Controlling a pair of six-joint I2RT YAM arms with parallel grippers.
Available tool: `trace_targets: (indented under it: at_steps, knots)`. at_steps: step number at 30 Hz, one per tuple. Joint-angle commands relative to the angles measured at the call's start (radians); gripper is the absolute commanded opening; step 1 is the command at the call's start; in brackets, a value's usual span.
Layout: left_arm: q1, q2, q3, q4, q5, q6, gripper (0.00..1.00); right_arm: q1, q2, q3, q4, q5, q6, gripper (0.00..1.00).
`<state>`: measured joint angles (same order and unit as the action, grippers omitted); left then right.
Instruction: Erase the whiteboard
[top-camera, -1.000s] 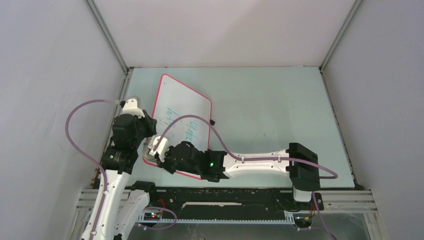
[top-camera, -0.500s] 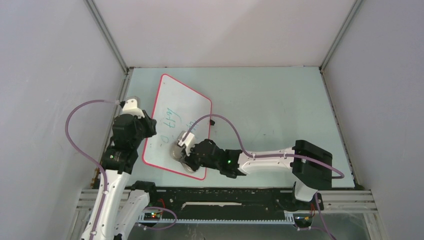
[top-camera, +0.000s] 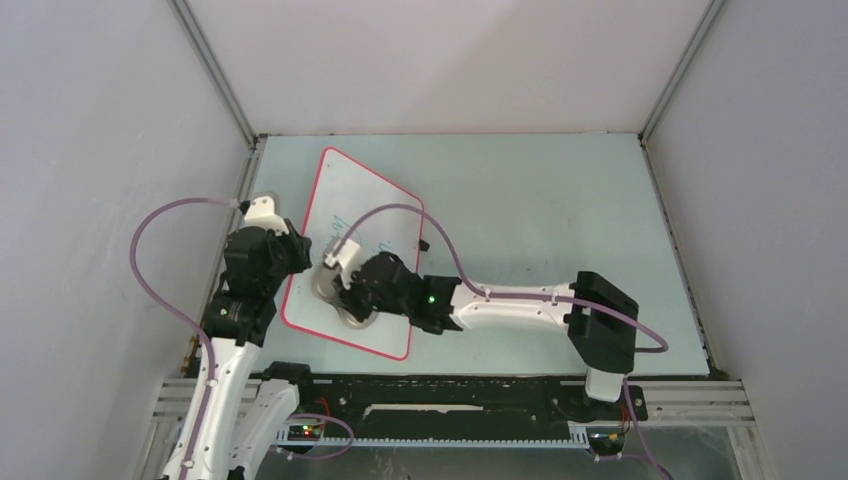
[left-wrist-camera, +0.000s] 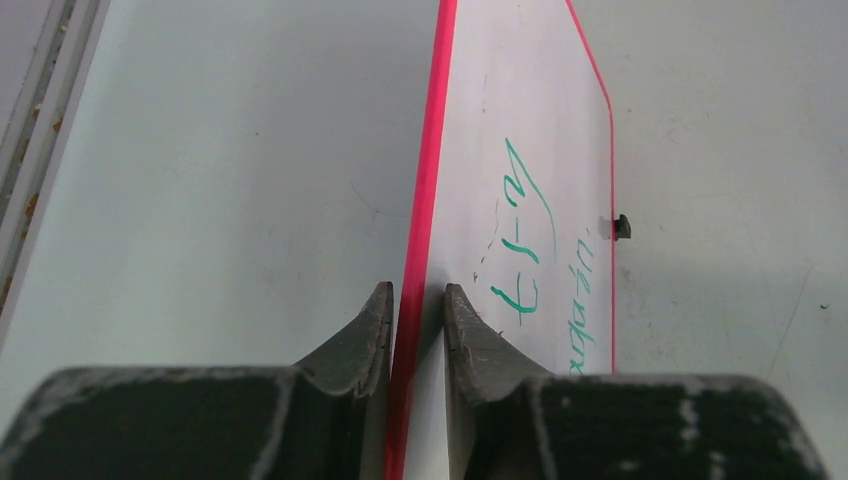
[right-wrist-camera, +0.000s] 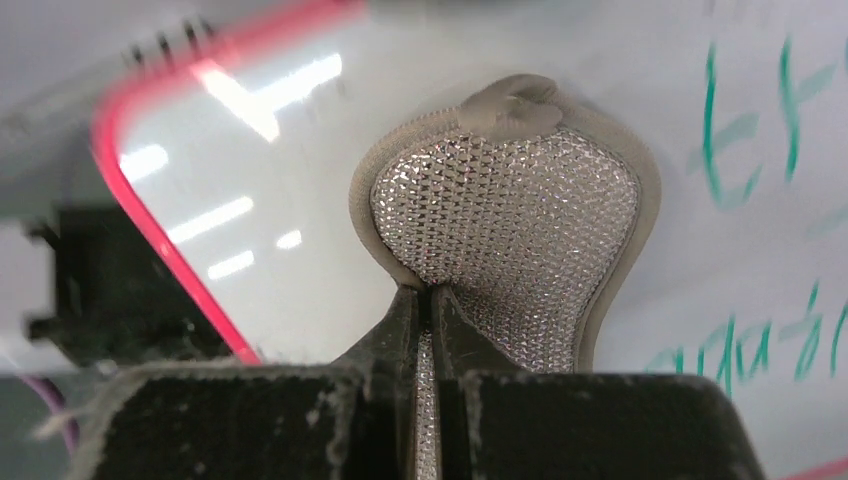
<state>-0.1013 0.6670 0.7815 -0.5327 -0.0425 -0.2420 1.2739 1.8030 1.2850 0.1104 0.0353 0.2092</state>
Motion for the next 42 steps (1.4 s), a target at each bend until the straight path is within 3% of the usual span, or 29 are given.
trace_targets:
  at_steps: [1,5,16,22,27,36,42]
  knots:
    - [-0.006,-0.004,-0.027,-0.027,0.003,-0.008,0.0,-0.02,0.093,0.218,0.042,-0.074,-0.011,0.0]
    - [-0.006,-0.003,-0.028,-0.027,0.007,-0.008,0.0,-0.041,0.117,0.232,0.03,-0.075,0.012,0.0]
    - [-0.007,-0.01,-0.028,-0.022,0.03,-0.008,0.0,-0.189,0.067,-0.126,0.061,-0.055,0.18,0.0]
    - [-0.008,-0.01,-0.027,-0.02,0.029,-0.008,0.0,-0.211,0.022,-0.222,0.09,-0.035,0.202,0.0]
    - [-0.007,-0.003,-0.027,-0.02,0.03,-0.008,0.0,-0.177,0.001,-0.149,0.124,-0.074,0.193,0.0]
    - [-0.007,-0.001,-0.028,-0.023,0.018,-0.008,0.0,-0.082,0.117,0.252,0.039,-0.163,0.168,0.0]
    - [-0.006,-0.005,-0.028,-0.024,0.021,-0.008,0.0,-0.112,0.127,0.225,0.093,-0.222,0.252,0.0]
